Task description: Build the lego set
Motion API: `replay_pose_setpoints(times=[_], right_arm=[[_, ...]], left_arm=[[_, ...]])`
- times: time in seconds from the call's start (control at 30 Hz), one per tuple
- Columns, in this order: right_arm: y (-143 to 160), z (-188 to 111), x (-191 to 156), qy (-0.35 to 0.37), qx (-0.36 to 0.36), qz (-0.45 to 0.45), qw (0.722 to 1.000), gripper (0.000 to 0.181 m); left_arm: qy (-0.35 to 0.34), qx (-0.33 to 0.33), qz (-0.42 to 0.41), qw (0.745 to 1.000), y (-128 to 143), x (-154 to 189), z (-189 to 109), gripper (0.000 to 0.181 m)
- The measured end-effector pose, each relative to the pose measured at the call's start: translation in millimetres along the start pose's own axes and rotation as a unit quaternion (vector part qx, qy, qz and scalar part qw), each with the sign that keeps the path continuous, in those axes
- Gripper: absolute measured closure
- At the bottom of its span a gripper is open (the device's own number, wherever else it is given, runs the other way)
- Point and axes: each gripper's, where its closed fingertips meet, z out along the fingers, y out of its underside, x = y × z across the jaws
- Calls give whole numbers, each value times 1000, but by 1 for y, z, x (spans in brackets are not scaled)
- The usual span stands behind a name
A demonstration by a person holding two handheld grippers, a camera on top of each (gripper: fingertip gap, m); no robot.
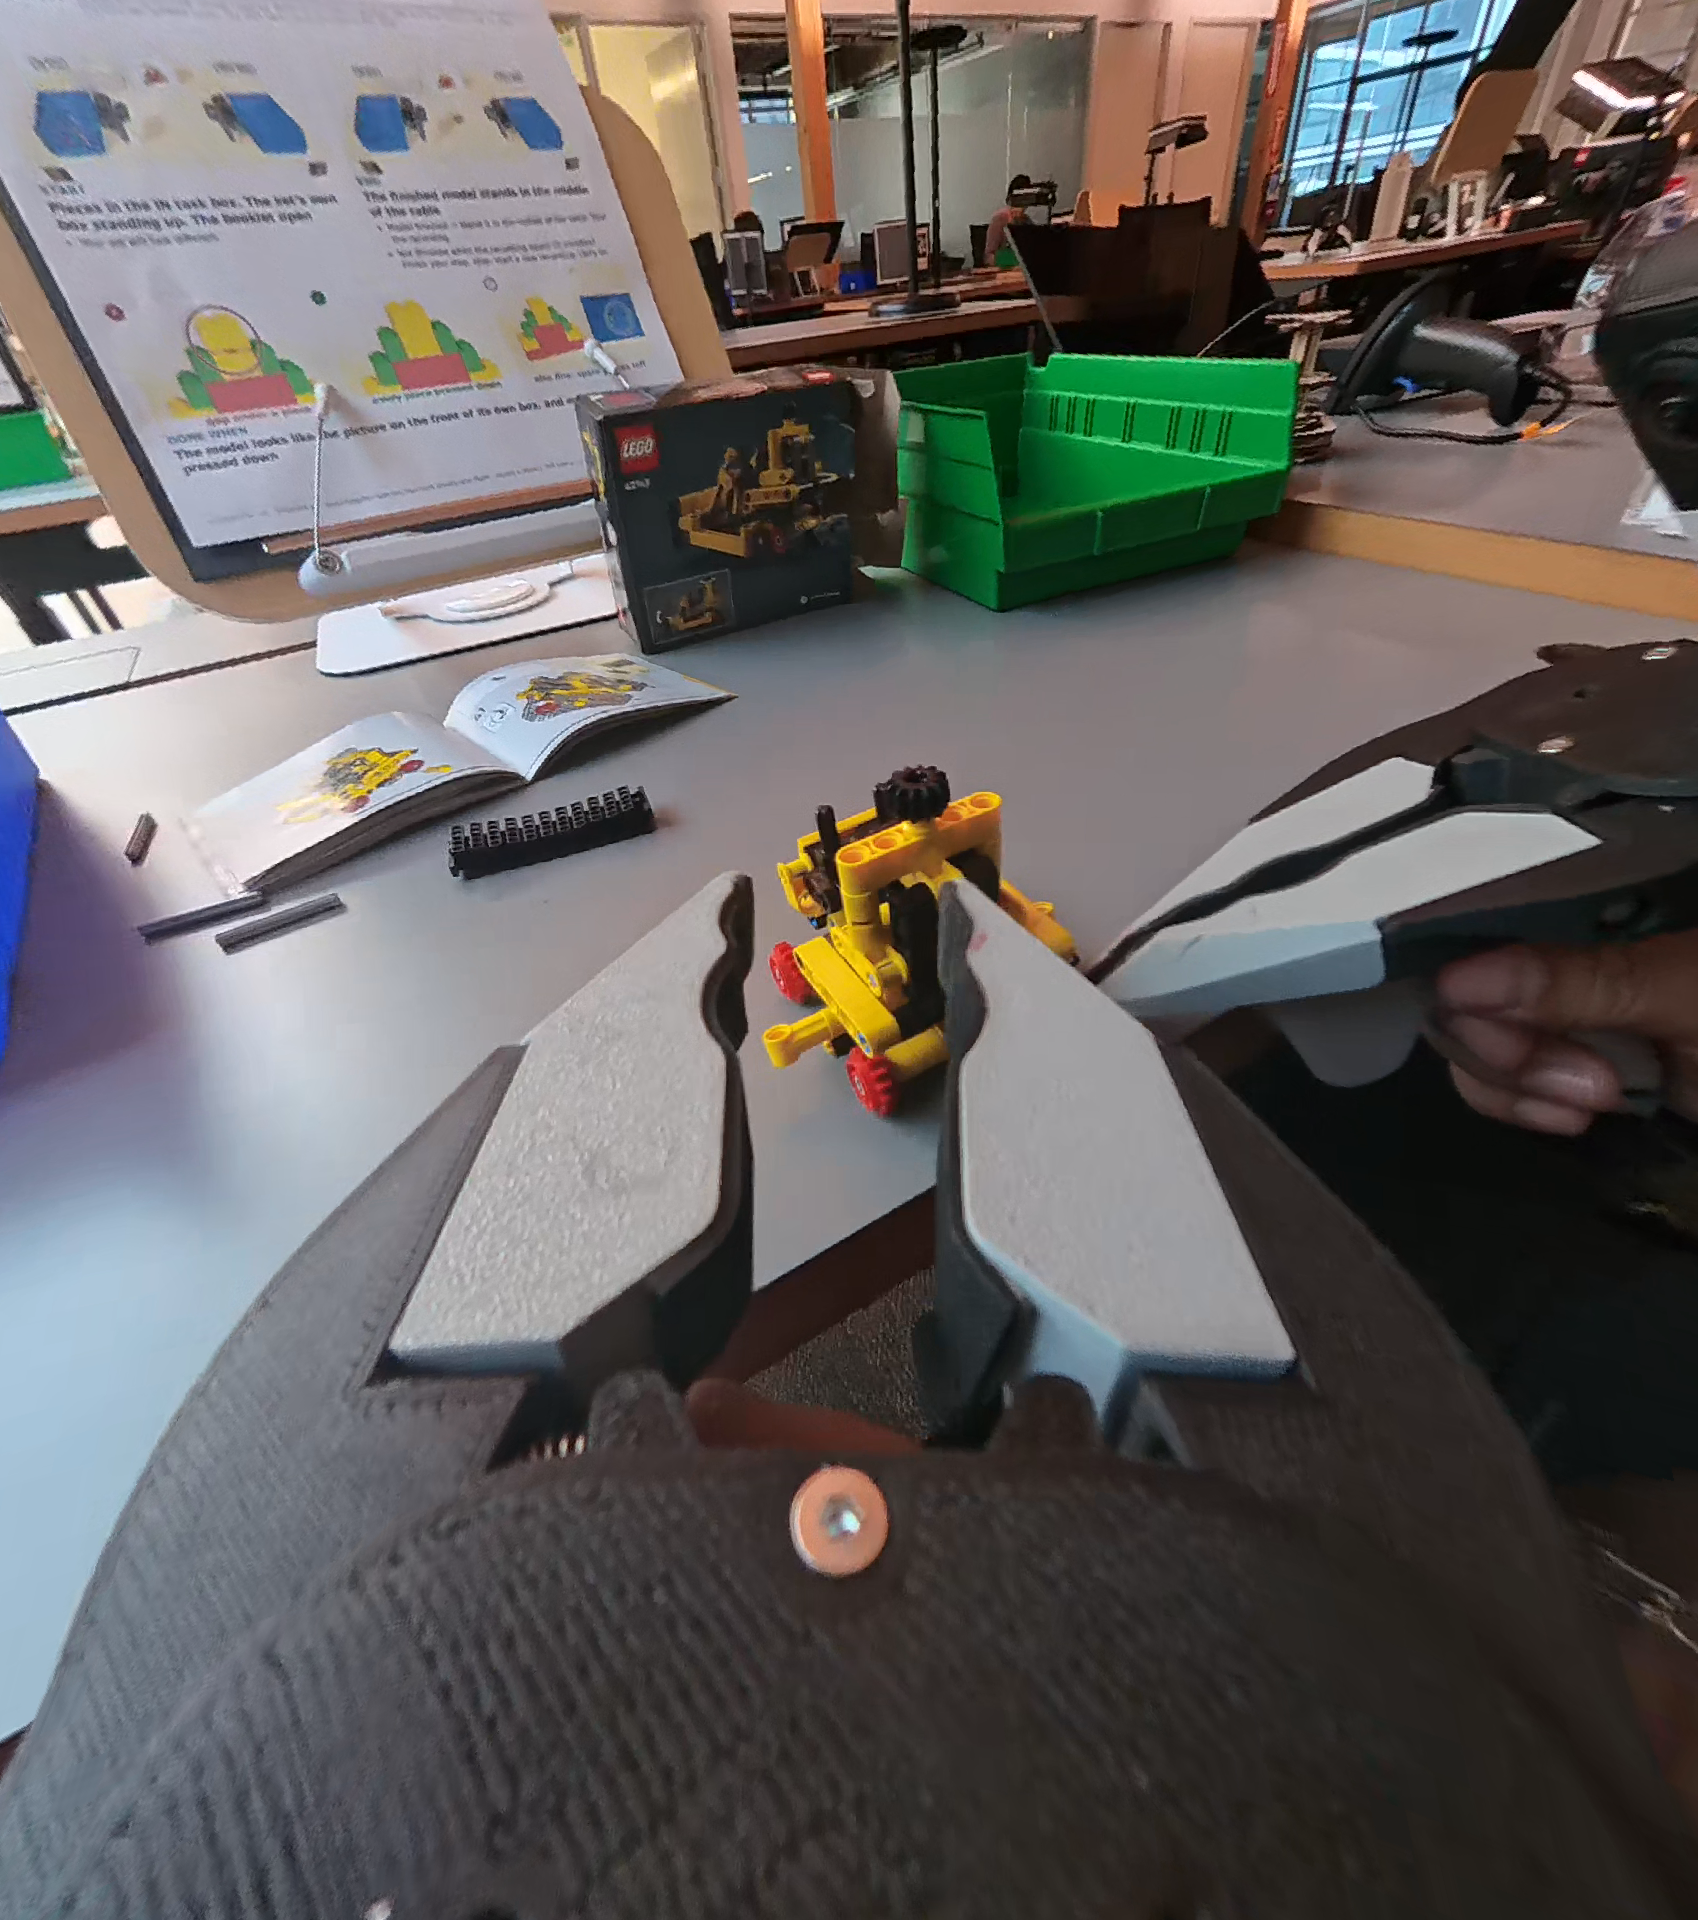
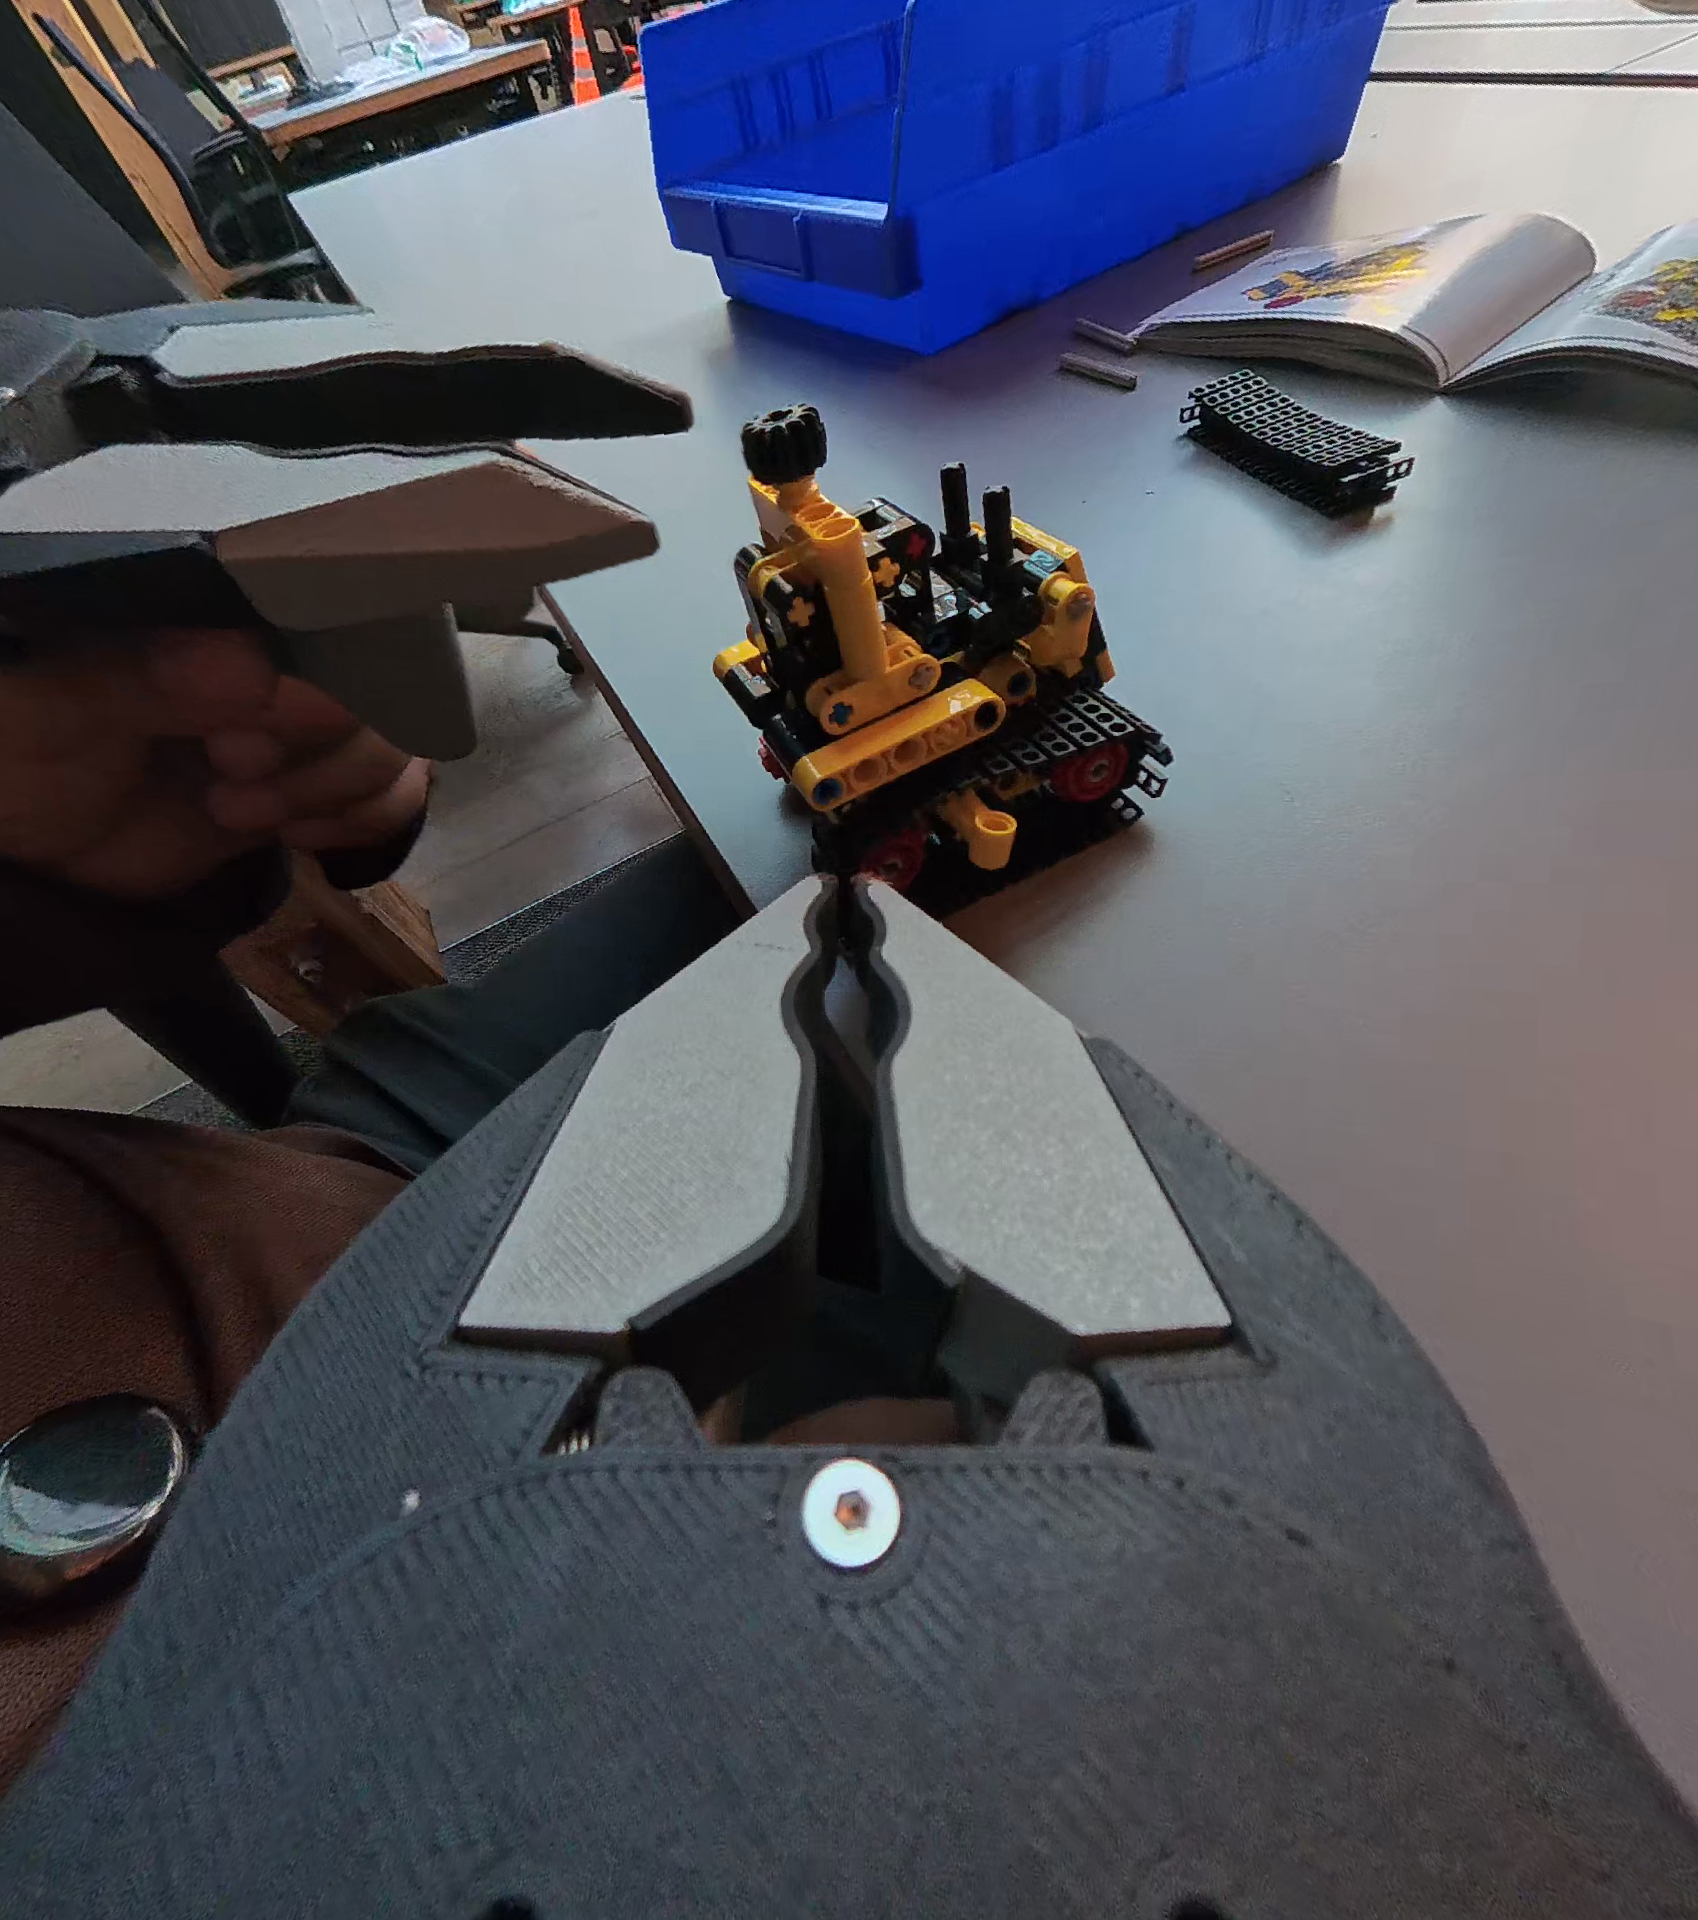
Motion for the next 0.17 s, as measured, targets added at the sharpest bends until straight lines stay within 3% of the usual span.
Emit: replay_pose_setpoints(times=[0.17], right_arm=[[0,0,0,1,1,-2,1000,181]], left_arm=[[48,-15,23,998,8,14,-9,159]])
